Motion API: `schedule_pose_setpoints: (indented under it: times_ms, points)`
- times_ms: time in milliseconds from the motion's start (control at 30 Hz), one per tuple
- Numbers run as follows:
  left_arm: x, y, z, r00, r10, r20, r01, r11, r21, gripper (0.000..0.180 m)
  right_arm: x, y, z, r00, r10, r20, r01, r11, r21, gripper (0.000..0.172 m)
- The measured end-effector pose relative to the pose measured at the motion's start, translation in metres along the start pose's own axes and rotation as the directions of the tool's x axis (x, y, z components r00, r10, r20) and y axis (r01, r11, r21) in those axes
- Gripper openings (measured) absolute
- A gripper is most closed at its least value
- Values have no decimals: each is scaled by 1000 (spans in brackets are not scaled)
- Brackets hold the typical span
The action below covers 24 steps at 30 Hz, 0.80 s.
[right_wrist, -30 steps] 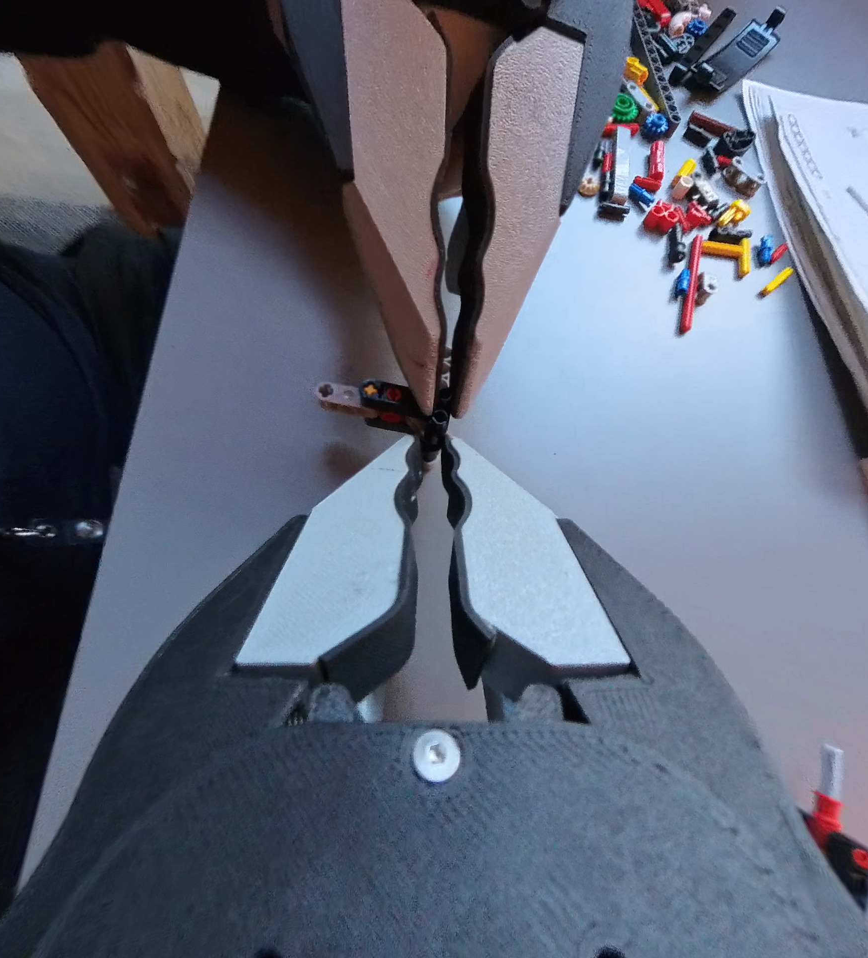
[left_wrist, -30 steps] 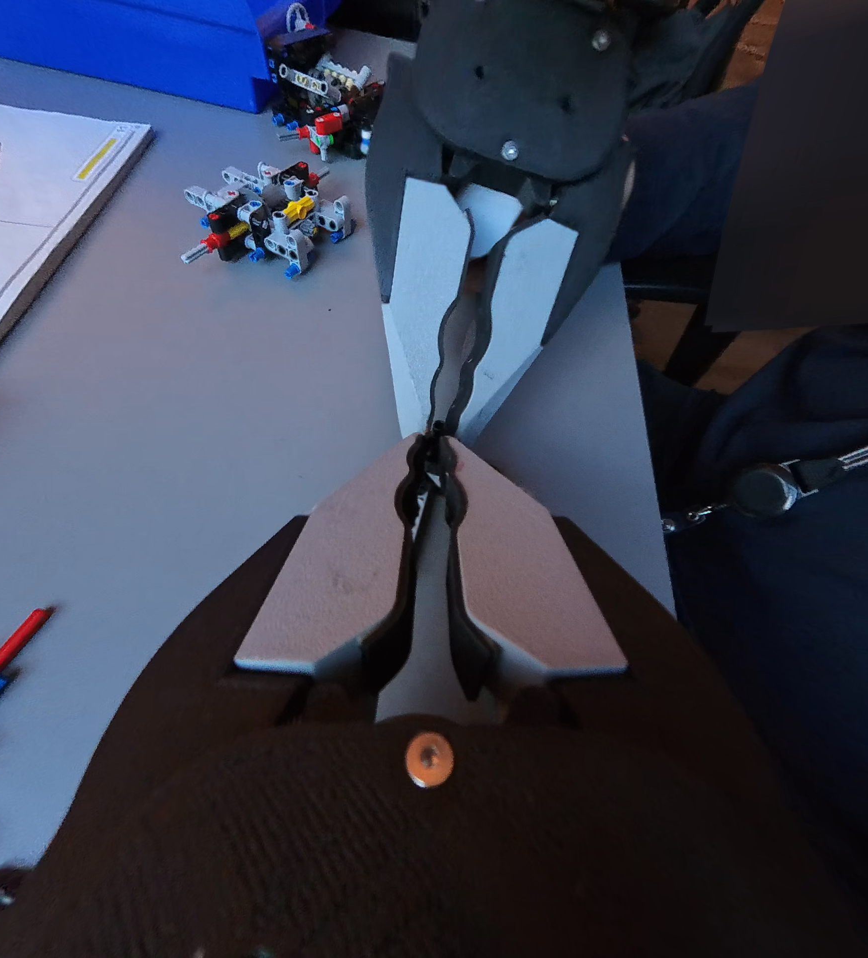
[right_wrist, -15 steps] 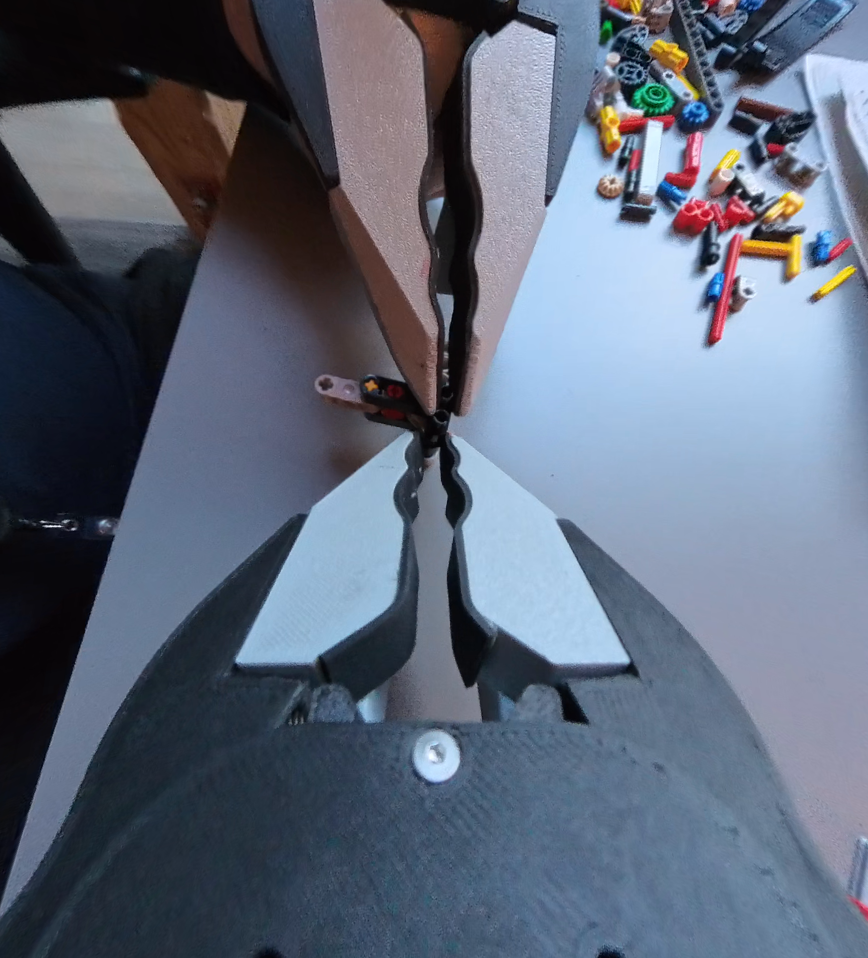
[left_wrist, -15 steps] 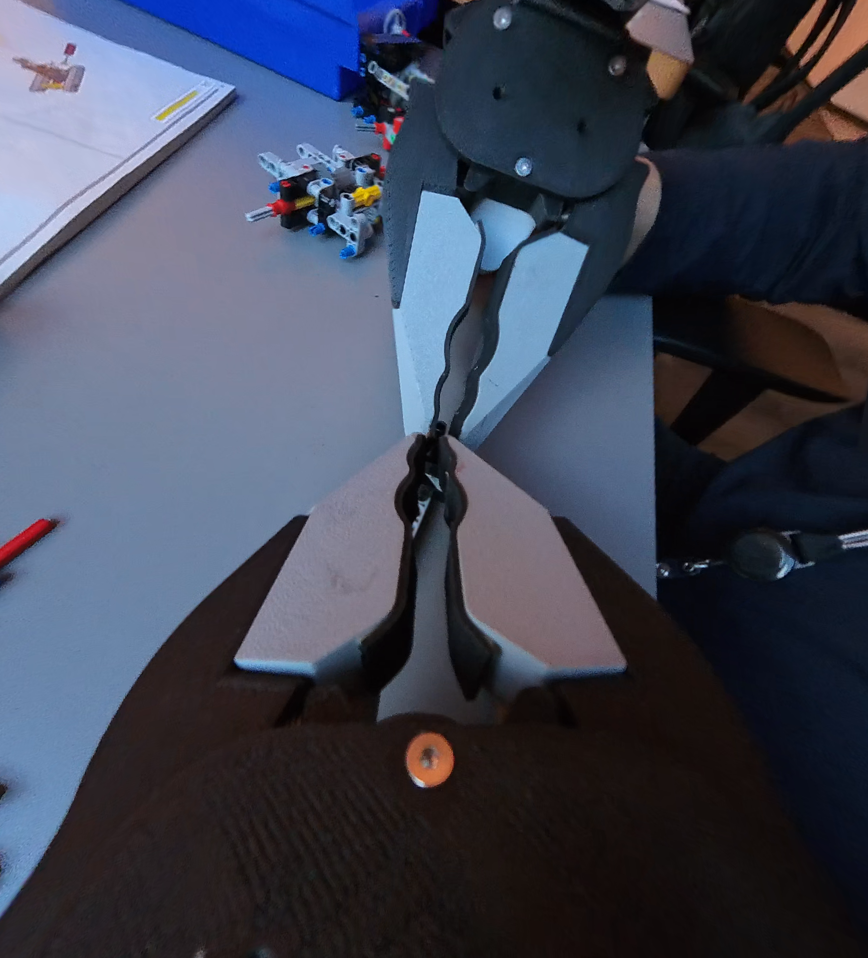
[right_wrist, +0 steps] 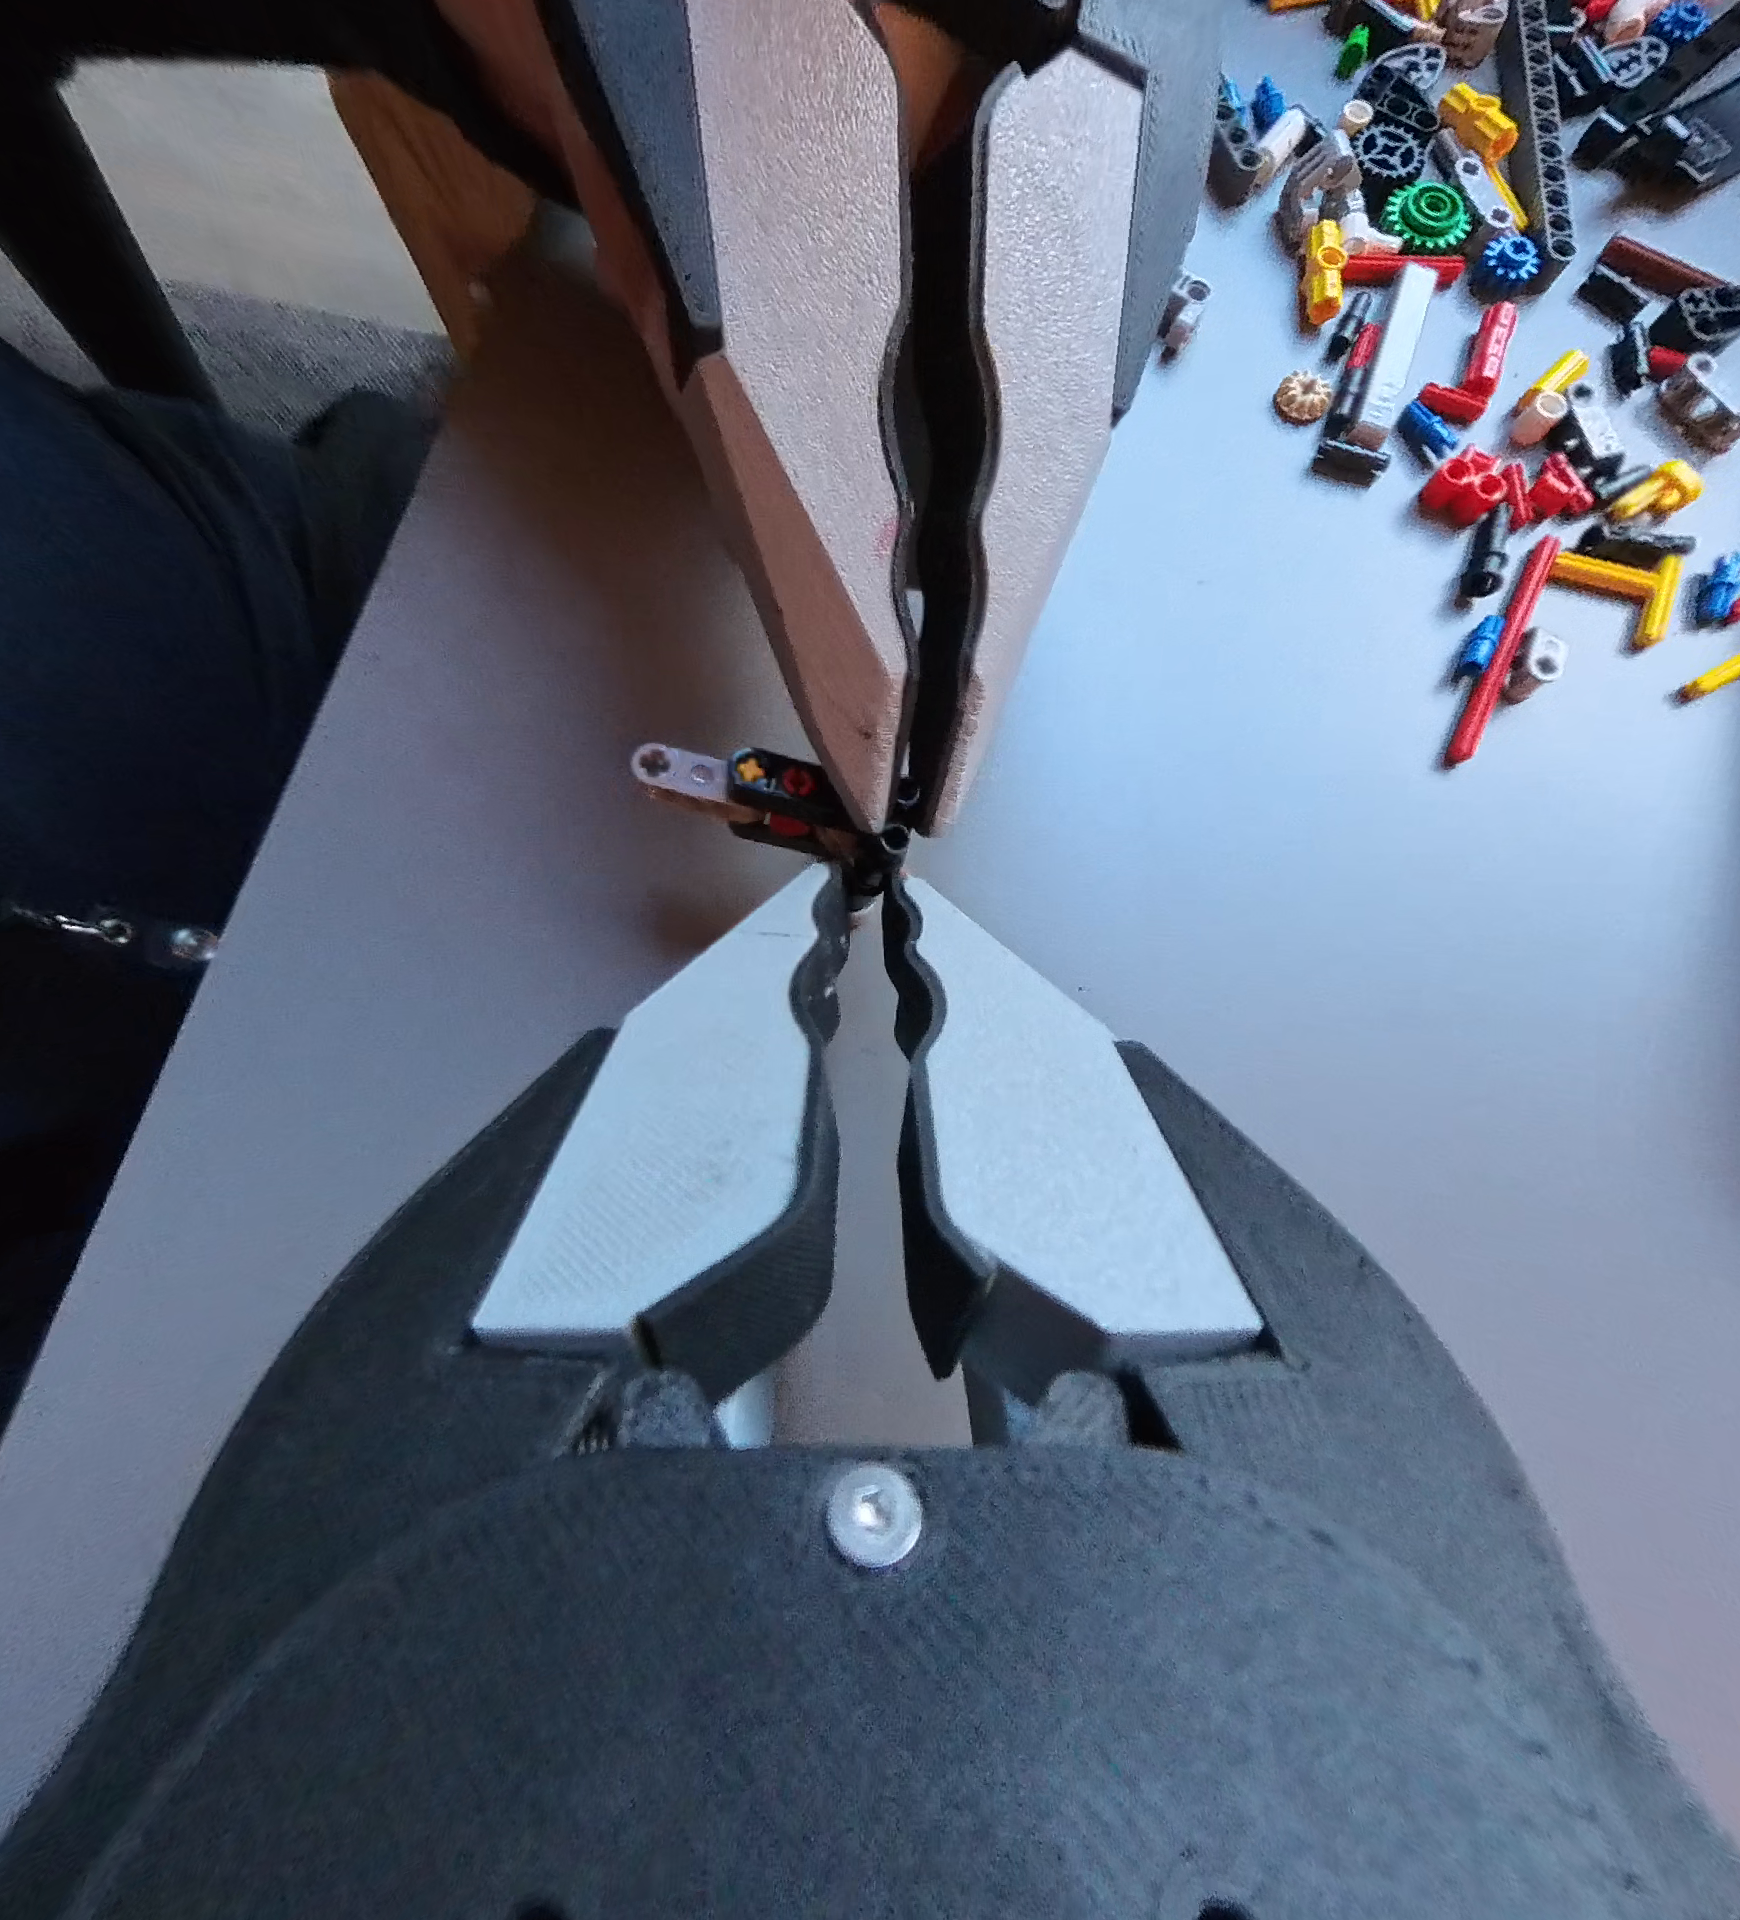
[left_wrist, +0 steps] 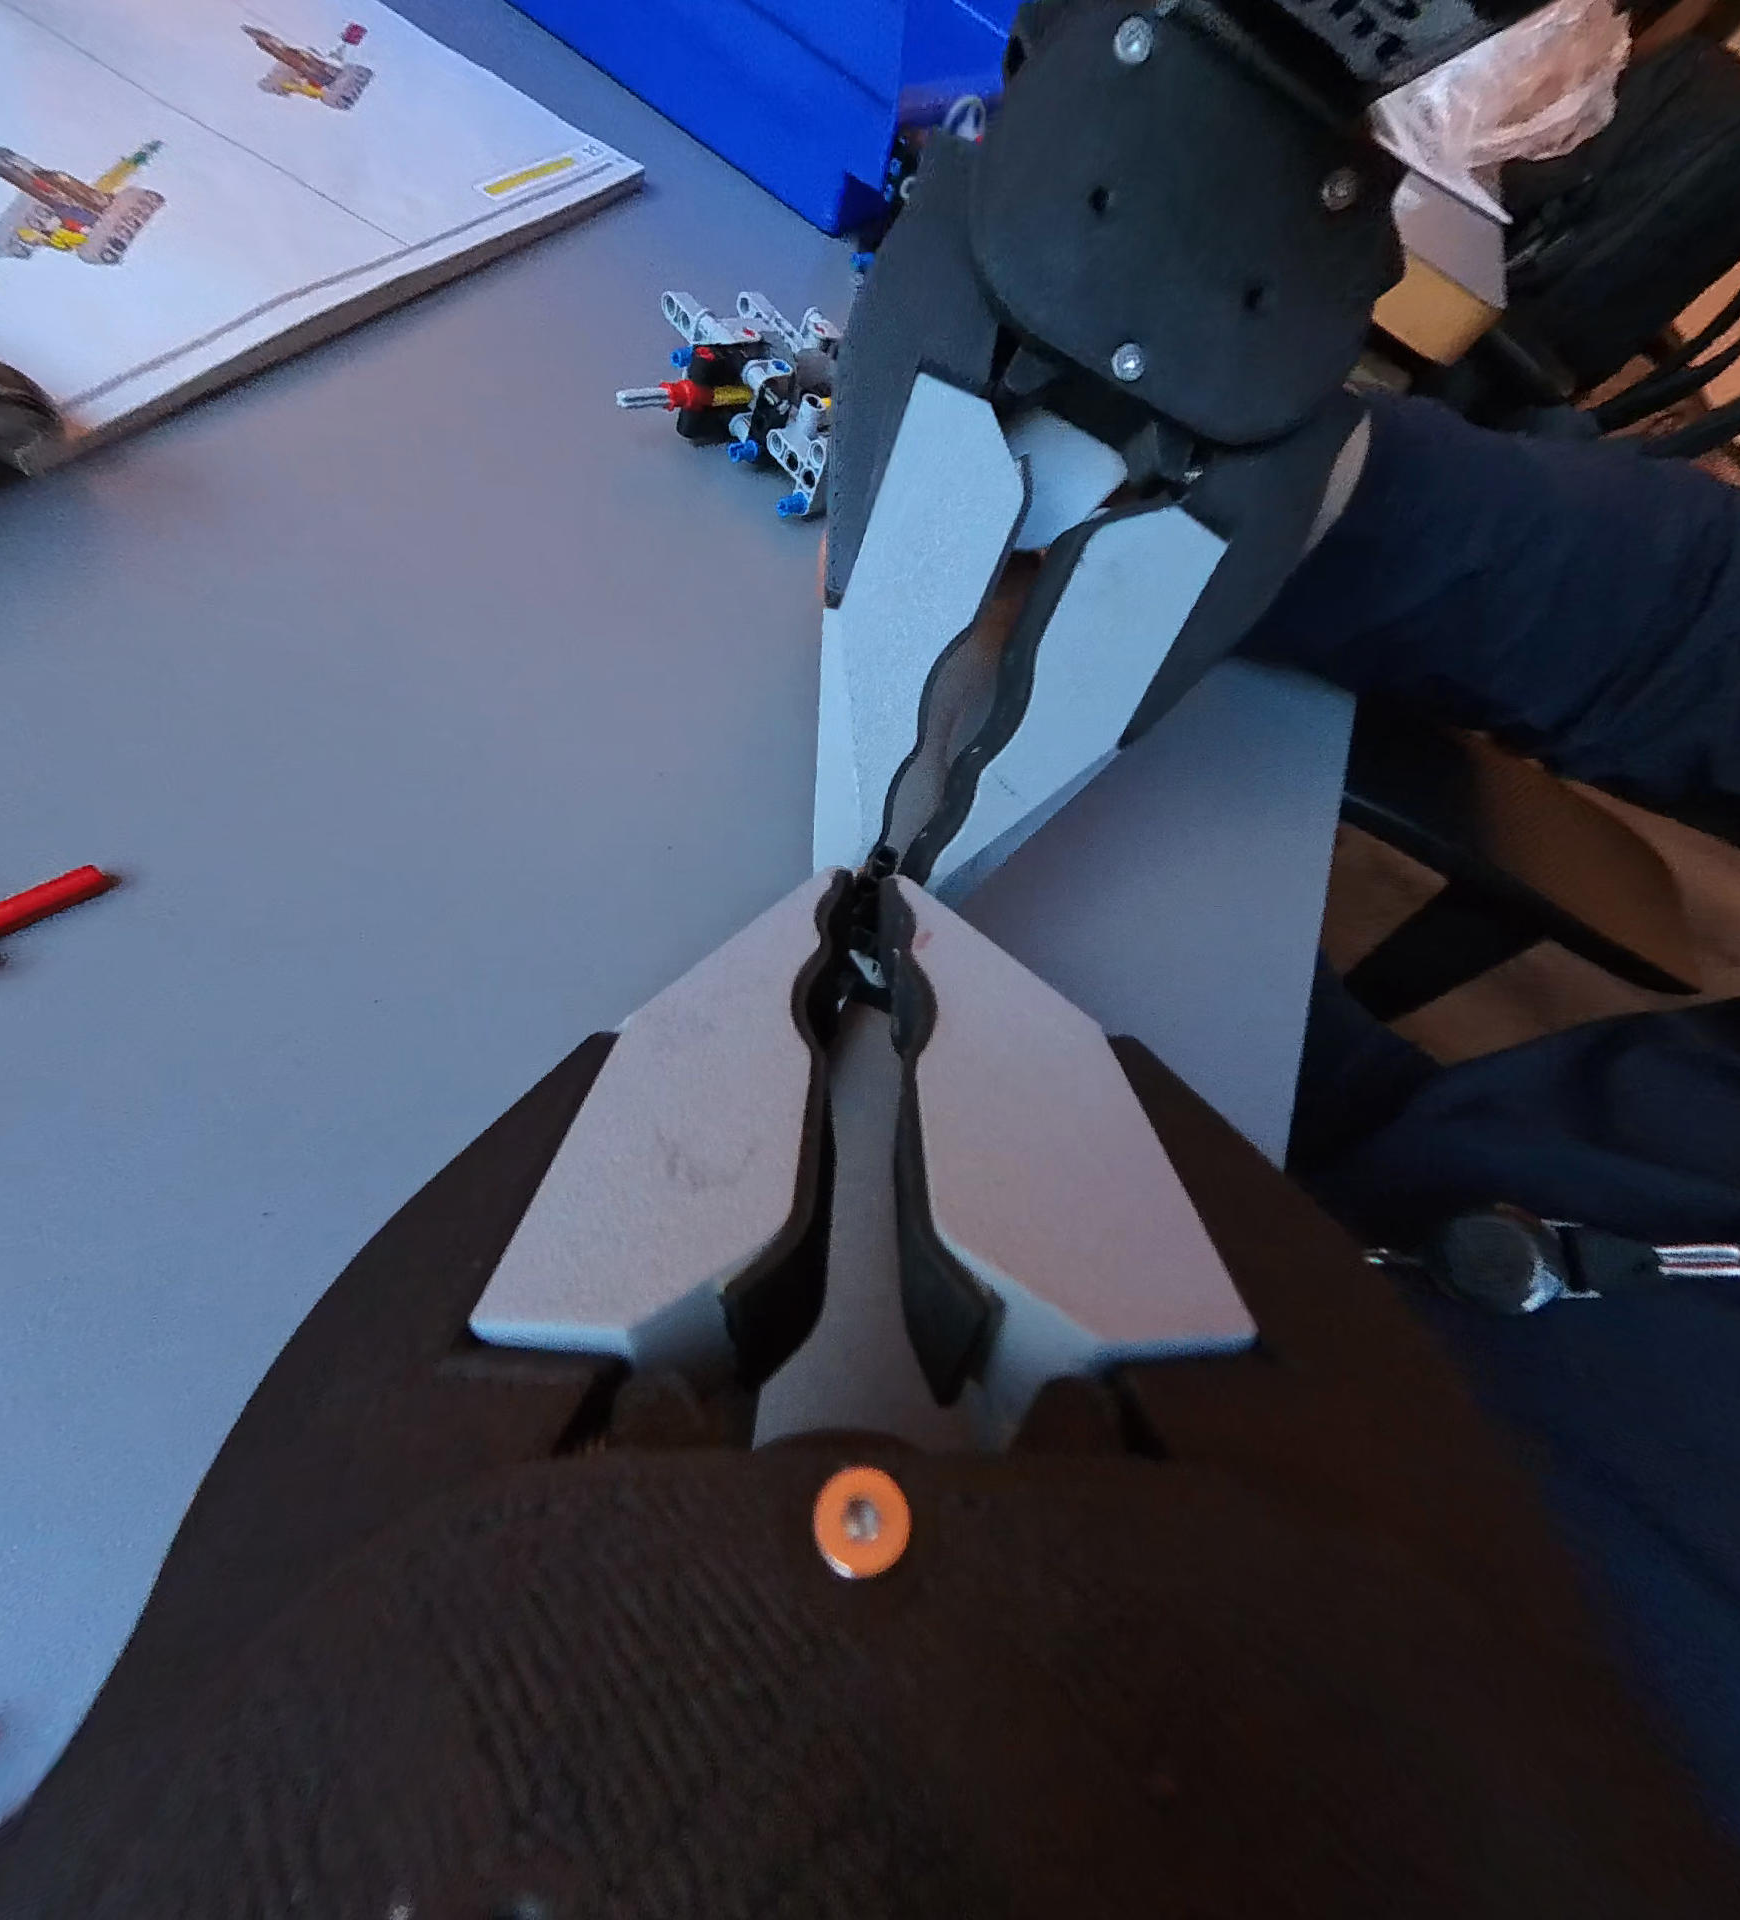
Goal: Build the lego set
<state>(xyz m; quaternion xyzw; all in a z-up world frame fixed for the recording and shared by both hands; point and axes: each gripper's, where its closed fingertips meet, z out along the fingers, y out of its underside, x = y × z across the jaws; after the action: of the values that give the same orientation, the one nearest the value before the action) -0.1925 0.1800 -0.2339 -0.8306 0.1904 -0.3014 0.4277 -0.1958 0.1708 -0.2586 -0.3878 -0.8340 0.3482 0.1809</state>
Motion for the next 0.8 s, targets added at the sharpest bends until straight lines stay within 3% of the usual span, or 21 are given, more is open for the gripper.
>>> schedule_pose_setpoints:
  times_ms: [267,367,467,667,800]
  points:
    - [4,6,-3,997,47,60,-47,999,-4,3,4,-1,6,946,-259,-197,250,966,-71,3]
    - [-1,3,-2,999,14,53,-14,1000,3,3,5,-1,8,988,-121,-92,122,993,-1,3]
    - [-14,-1,-3,998,-57,20,57,998,4,2,12,-2,11,1000,4,0,-4,1000,-14,2]
    - [-19,7,-12,994,-107,23,107,994,-8,2,15,-1,17,994,-112,-17,106,971,-214,1]
    - [-23,6,-13,987,-158,0,158,987,-1,3,16,-1,17,998,-40,47,51,964,-262,0]
